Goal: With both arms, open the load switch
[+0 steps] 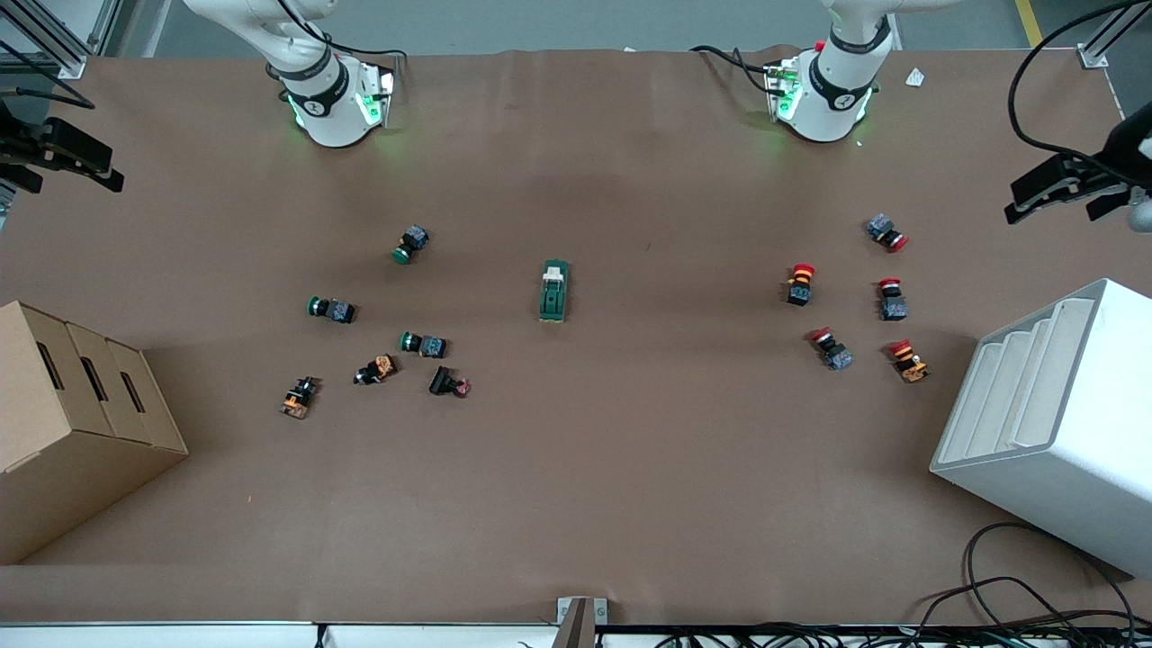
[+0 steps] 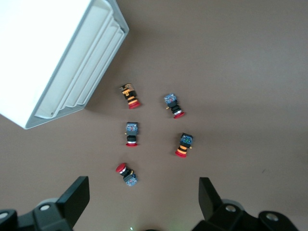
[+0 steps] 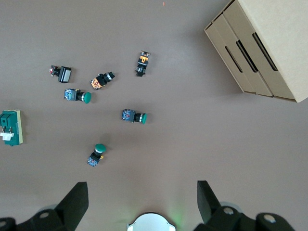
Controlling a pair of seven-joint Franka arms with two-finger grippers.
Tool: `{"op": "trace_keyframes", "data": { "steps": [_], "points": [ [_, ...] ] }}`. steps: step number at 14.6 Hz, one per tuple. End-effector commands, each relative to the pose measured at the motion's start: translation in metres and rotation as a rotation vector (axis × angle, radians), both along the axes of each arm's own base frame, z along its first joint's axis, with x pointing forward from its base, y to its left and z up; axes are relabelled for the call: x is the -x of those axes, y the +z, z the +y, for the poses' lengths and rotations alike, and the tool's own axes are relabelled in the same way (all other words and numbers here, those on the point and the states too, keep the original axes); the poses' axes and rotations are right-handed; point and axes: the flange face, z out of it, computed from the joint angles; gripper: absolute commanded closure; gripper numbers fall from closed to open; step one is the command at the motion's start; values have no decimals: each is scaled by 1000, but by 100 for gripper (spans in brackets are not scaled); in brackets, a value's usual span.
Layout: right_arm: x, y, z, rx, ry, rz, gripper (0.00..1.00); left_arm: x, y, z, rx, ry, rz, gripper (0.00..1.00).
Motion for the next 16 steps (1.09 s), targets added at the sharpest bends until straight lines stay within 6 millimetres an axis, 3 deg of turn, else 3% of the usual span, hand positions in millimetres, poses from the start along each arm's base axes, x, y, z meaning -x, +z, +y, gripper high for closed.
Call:
{"op": "trace_keyframes", "data": {
  "steps": [1,3,9,16],
  "points": [
    [8,3,-1,-2,8,-14,0,6,2,-22,-7,-32,-22,0],
    [8,4,-1,-2,8,-16,0,10,3,-35,-7,-56,-20,0],
    [8,4,-1,-2,8,-16,0,25,4,-42,-8,-52,-29,0],
    [8,5,0,-2,10,-16,0,16,8,-41,-21,-53,-40,0]
  ]
}}
